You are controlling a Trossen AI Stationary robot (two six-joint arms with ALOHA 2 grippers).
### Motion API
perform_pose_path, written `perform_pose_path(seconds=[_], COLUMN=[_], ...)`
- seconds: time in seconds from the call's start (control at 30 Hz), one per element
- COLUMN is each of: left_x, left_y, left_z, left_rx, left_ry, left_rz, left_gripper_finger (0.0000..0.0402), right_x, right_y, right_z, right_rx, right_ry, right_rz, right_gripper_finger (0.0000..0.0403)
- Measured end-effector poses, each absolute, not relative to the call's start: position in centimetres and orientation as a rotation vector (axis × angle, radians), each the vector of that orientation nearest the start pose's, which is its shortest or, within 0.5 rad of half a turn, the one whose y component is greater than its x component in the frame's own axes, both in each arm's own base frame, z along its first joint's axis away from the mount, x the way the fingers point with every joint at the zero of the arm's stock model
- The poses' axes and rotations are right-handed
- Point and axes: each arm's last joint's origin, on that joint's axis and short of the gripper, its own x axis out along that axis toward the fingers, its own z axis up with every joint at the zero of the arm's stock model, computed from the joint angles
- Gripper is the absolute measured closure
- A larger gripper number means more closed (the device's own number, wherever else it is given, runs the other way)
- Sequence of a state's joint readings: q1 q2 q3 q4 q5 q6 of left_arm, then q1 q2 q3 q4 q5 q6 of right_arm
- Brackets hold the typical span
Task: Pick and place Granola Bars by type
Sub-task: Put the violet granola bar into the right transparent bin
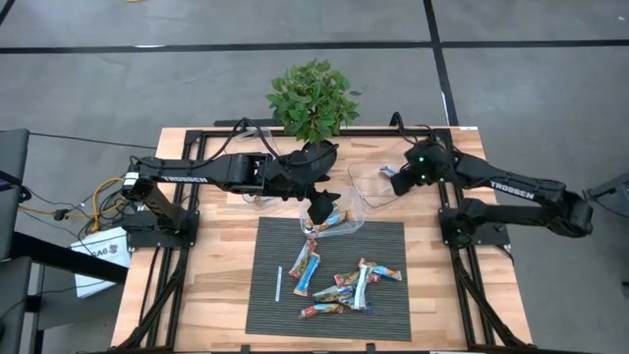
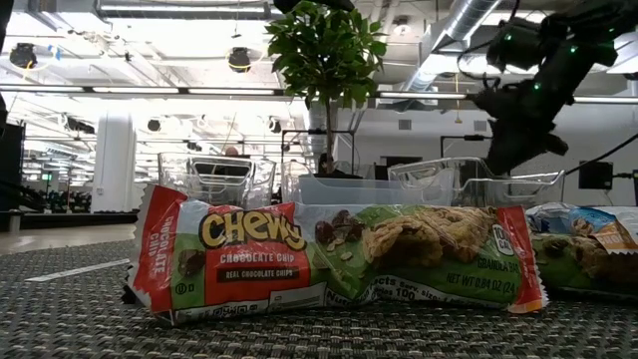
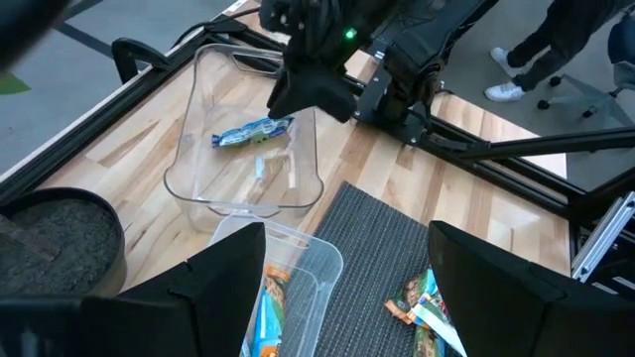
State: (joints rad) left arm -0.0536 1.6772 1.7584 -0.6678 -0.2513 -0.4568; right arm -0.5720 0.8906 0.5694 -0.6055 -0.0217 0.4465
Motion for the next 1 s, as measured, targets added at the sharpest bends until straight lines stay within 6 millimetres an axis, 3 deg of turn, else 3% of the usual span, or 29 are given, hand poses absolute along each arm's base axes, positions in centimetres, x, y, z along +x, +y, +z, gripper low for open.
perform_pose_path(seconds=[0.3, 0.83, 1.0], left_x=[36.7, 36.7, 36.7], left_y=[-1.2, -1.2, -1.2], left_z=[39.3, 39.3, 39.3], left_rx=[-0.353, -0.353, -0.353], left_ry=[0.525, 0.525, 0.525], left_rz=[0.320, 0.320, 0.320], left_gripper_finger=[0.0127, 0.0127, 0.0127], right_x=[14.3, 12.9, 12.2], right_y=[-7.8, -2.2, -0.9], right_z=[24.0, 29.4, 30.3], right_rx=[0.797, 0.612, 0.526], right_ry=[0.488, 0.128, 0.047], right_rz=[-0.449, -0.036, 0.017], right_gripper_finger=[0.0305, 0.0305, 0.0305])
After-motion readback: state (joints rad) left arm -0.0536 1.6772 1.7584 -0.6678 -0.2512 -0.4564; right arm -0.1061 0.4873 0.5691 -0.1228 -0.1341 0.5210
